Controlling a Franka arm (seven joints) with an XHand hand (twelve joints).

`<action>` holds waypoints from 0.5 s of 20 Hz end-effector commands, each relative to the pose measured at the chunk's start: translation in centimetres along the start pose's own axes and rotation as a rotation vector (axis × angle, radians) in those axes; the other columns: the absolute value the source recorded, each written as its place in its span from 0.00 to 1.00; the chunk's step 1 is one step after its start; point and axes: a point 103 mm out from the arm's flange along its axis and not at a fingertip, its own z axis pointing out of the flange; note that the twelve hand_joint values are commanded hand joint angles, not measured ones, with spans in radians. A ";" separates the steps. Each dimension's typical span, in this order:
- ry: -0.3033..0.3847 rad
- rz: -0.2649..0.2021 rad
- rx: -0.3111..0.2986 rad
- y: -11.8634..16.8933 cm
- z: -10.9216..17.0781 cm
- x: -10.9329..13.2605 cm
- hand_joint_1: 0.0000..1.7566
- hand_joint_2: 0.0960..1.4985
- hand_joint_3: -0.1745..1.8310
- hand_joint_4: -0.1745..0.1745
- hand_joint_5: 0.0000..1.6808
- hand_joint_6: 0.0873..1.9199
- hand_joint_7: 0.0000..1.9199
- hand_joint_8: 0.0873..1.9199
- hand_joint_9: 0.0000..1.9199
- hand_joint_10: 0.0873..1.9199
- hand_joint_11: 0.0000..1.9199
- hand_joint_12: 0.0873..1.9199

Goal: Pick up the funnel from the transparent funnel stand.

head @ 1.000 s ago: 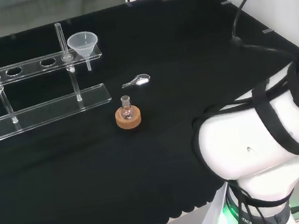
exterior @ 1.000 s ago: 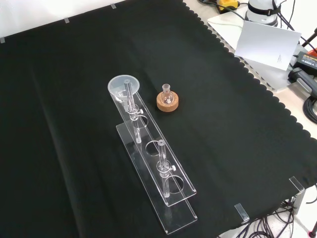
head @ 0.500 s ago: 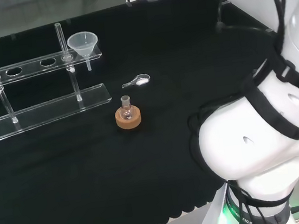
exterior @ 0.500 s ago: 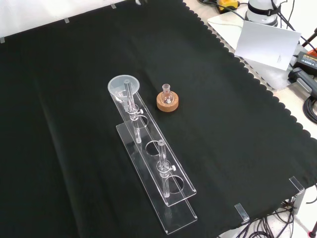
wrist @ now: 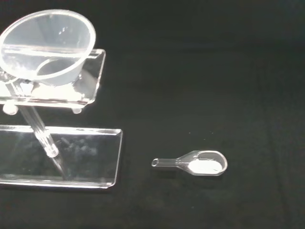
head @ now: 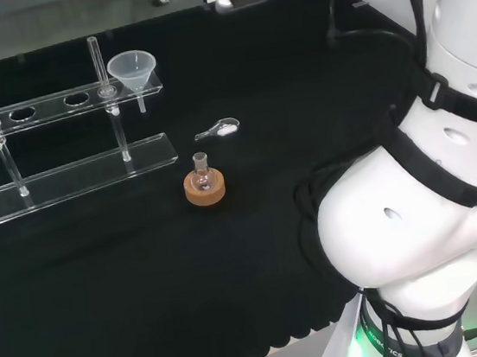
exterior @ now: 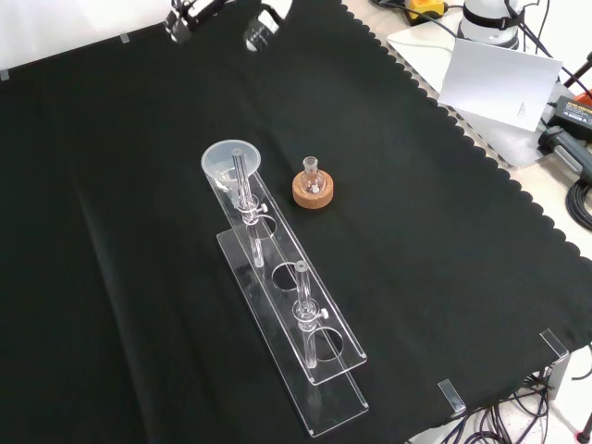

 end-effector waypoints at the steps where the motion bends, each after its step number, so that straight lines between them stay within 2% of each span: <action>1: 0.007 -0.028 0.069 1.5 1.1 2.7 0.15 0.62 0.21 0.43 0.11 0.00 0.00 0.17 0.06 0.37 0.06 0.72; 8: 0.013 -0.042 0.107 2.7 2.1 4.4 0.22 0.56 0.19 0.43 0.07 0.00 0.00 0.13 0.06 0.38 0.08 0.74; 10: 0.013 -0.047 0.114 3.0 2.3 4.8 0.22 0.54 0.18 0.40 0.07 0.00 0.00 0.12 0.05 0.38 0.08 0.75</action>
